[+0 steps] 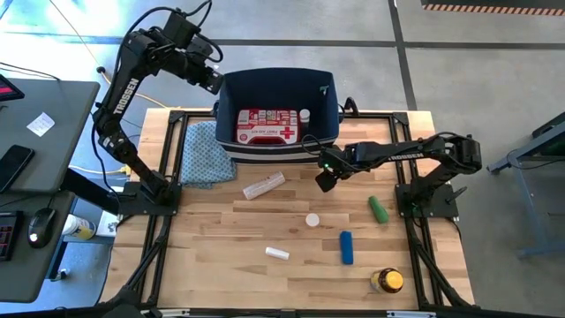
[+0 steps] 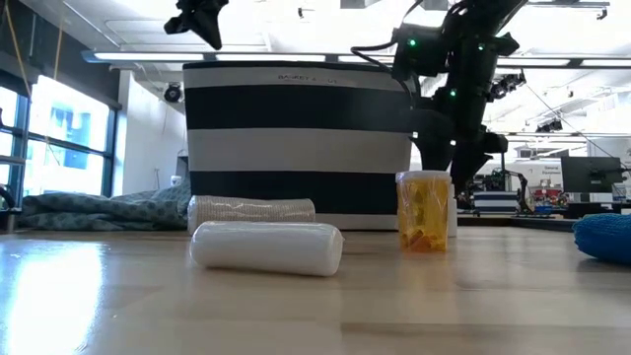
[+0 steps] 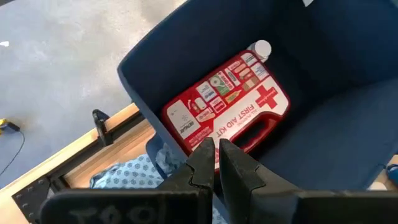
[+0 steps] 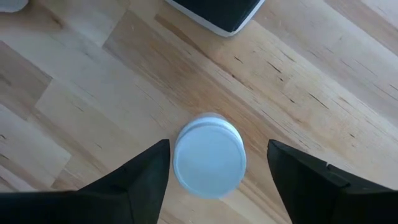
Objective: Pick & place medical supplies in basket/bin
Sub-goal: Put the white medicine bottle into the blue bin
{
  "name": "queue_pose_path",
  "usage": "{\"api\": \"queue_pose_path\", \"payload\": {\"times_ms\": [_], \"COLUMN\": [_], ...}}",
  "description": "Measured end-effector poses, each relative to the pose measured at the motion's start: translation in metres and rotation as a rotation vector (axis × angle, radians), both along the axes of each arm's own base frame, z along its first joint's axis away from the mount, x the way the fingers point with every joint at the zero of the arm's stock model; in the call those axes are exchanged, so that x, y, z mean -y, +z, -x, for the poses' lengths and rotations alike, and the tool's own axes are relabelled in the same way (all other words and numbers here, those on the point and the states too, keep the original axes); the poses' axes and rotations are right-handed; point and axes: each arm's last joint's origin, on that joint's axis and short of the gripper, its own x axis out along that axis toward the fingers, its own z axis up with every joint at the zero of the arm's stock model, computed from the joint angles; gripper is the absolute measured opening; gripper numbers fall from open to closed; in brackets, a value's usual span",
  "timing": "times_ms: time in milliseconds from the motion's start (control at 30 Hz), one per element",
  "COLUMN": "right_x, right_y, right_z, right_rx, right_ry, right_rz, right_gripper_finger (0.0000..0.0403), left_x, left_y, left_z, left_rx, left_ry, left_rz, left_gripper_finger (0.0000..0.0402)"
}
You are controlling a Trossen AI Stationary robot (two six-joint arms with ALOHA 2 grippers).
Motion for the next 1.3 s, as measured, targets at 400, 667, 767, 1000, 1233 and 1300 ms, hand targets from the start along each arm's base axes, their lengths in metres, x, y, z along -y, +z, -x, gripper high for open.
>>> {"api": "queue_pose_path", "payload": {"times_ms": [400, 667, 767, 1000, 1233, 1300], "right_x": [-0.014, -0.019, -0.019, -0.019, -0.02, -0.02], "right_y": [-0.016, -0.015, -0.015, -0.015, -0.015, -0.015], "right_z": [0.006, 0.004, 0.004, 0.004, 0.003, 0.003], "right_rx": [-0.017, -0.004, -0.003, 0.003, 0.007, 0.009], "right_ry": [0.006, 0.018, 0.018, 0.02, 0.033, 0.038], "right_rz": [-0.048, -0.034, -0.034, -0.038, -0.07, -0.08], "right_gripper_finger": [0.0249, 0.0224, 0.0213, 0.018, 0.0135, 0.0122], "left_x": [0.005, 0.008, 0.008, 0.008, 0.008, 0.008], "left_y": [0.009, 0.011, 0.011, 0.011, 0.011, 0.011], "left_z": [0.002, 0.004, 0.004, 0.004, 0.004, 0.004], "left_rx": [0.081, 0.087, 0.086, 0.086, 0.086, 0.086], "left_ry": [-0.033, -0.034, -0.034, -0.034, -0.034, -0.034], "left_rz": [-0.035, -0.043, -0.043, -0.042, -0.042, -0.042], "left_gripper_finger": [0.006, 0.006, 0.006, 0.006, 0.006, 0.006]}}
